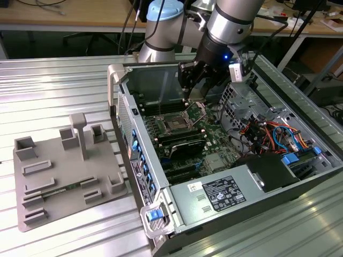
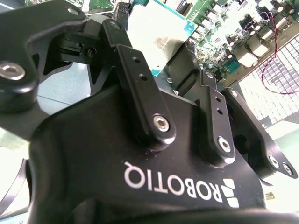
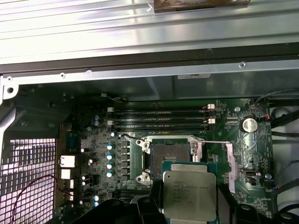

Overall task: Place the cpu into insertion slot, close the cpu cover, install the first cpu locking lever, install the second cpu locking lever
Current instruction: 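Place the cpu into insertion slot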

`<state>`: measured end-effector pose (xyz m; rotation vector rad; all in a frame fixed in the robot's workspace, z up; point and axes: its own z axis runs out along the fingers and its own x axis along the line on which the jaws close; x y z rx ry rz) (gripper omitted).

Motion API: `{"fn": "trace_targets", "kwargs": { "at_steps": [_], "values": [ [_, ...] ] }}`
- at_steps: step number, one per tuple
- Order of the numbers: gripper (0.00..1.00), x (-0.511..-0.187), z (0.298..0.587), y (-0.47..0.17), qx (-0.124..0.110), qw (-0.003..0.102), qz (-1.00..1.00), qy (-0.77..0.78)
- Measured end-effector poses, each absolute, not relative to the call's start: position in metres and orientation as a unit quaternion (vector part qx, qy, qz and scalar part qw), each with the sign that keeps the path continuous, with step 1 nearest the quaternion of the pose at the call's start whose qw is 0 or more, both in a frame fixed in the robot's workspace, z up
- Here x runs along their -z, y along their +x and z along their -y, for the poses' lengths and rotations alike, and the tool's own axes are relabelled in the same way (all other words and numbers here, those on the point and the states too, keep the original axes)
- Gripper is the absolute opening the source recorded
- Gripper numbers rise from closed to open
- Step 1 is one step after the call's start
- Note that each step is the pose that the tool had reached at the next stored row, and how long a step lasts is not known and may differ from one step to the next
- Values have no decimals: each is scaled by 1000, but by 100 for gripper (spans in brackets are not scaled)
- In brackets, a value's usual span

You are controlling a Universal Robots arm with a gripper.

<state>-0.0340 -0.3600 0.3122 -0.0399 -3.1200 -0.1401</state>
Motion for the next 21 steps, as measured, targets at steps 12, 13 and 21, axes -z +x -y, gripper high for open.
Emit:
{"fn": "trace_targets", "kwargs": {
  "at_steps": [12, 13, 21],
  "values": [
    [55, -309, 360, -34, 45, 9, 999, -10],
    [55, -309, 360, -35, 45, 9, 999, -10],
    [55, -308, 360, -36, 45, 9, 999, -10]
  ]
}}
